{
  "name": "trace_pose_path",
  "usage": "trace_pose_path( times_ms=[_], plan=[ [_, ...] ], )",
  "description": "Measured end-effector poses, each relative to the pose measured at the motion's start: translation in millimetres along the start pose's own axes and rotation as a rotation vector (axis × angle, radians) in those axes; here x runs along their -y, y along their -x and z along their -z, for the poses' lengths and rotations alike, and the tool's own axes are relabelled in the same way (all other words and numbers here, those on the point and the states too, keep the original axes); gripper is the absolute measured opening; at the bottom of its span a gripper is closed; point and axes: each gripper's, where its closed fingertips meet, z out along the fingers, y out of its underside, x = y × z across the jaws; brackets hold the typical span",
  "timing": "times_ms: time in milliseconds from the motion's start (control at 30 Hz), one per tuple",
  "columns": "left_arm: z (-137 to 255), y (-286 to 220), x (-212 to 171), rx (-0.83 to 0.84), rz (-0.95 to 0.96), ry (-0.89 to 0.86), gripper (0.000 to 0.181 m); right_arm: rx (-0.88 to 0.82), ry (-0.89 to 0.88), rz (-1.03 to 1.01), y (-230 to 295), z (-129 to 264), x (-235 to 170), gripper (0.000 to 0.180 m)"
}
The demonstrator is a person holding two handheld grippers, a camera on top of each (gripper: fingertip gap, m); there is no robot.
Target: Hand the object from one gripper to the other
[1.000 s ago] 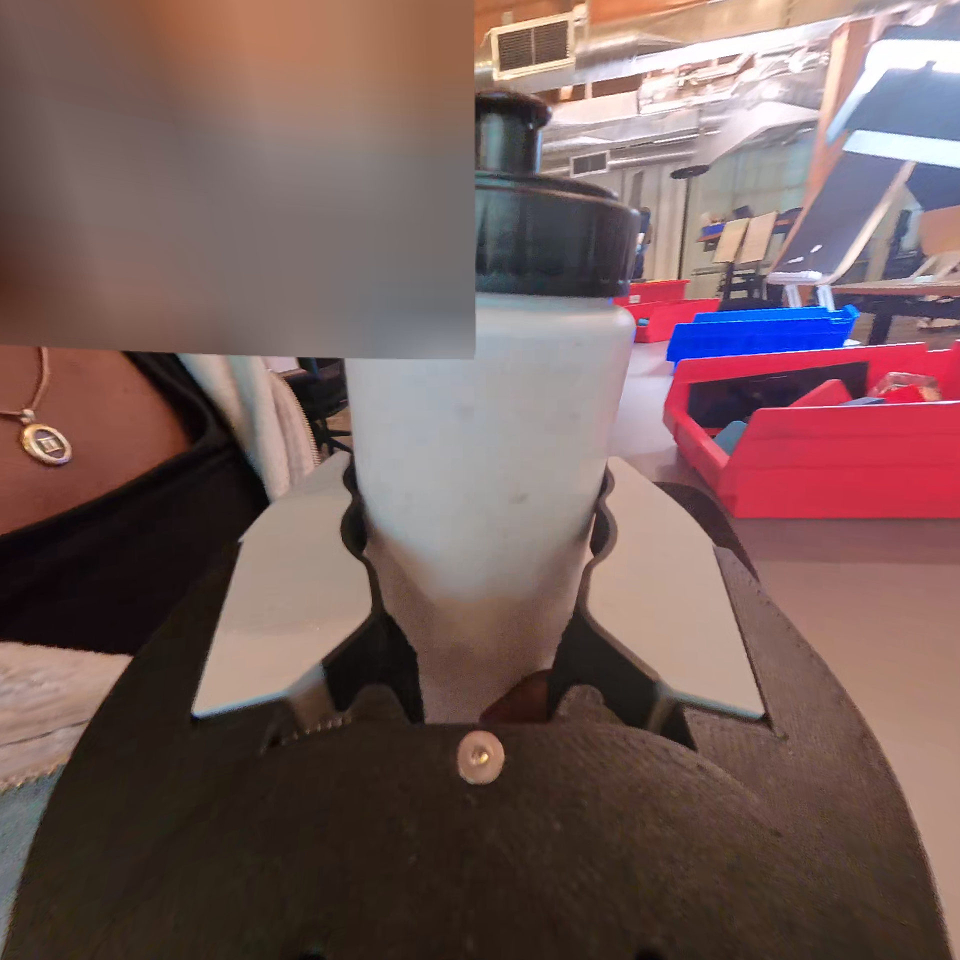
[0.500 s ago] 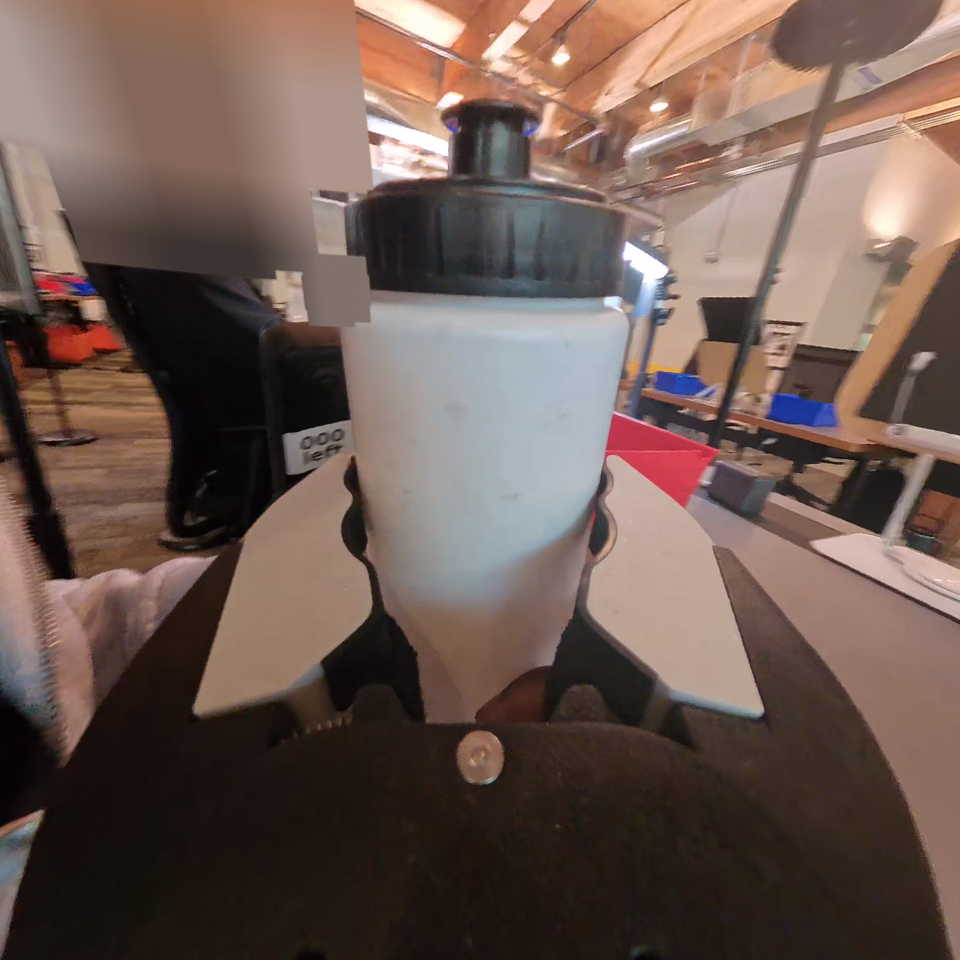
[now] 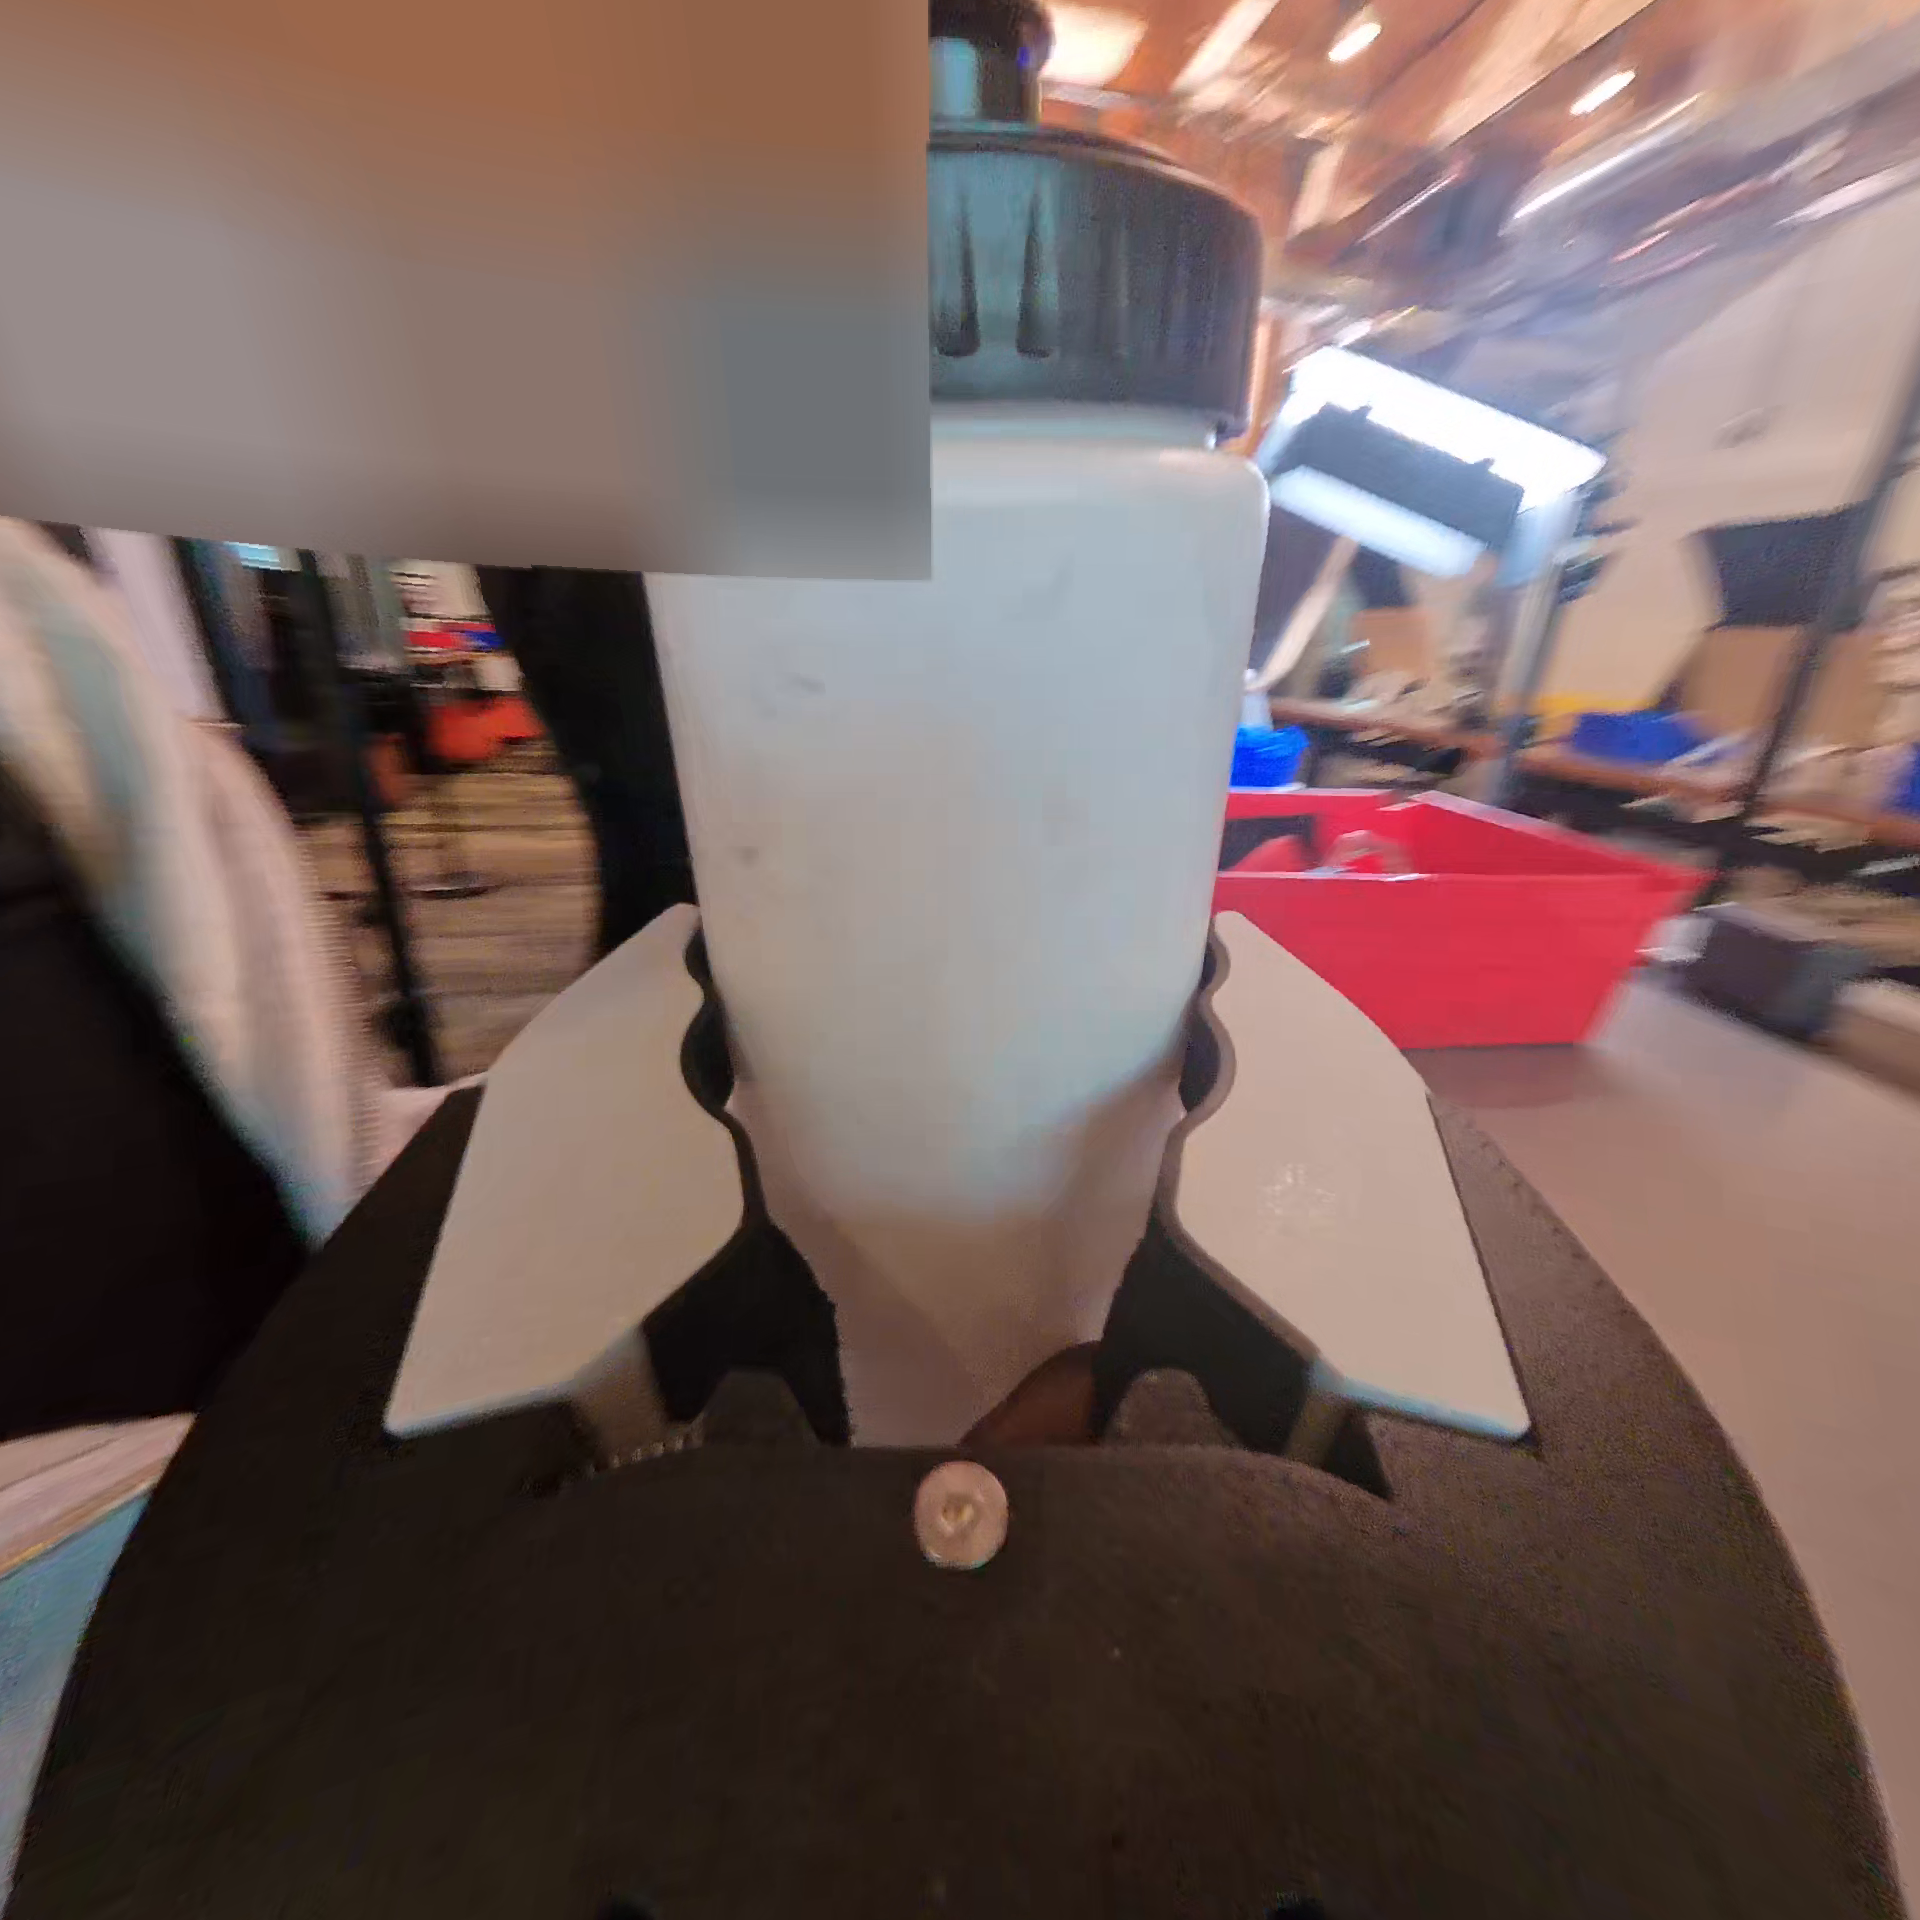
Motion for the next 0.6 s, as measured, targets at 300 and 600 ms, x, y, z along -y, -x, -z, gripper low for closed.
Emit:
trace_pose_path(
  times_ms=[300, 600],
  plan=[
    [-2.9, 20.6, -5.6, 0.214, -0.196, 0.07, 0.086, -0.254, -0.071, 0.119, -18.1, -2.4, 13.3, 0.087],
    [2.2, -16.7, -21.6, -0.085, -0.082, 0.152, 0.086, 0.144, 0.092, -0.093, 19.2, 2.1, -8.7, 0.097]
  ],
)
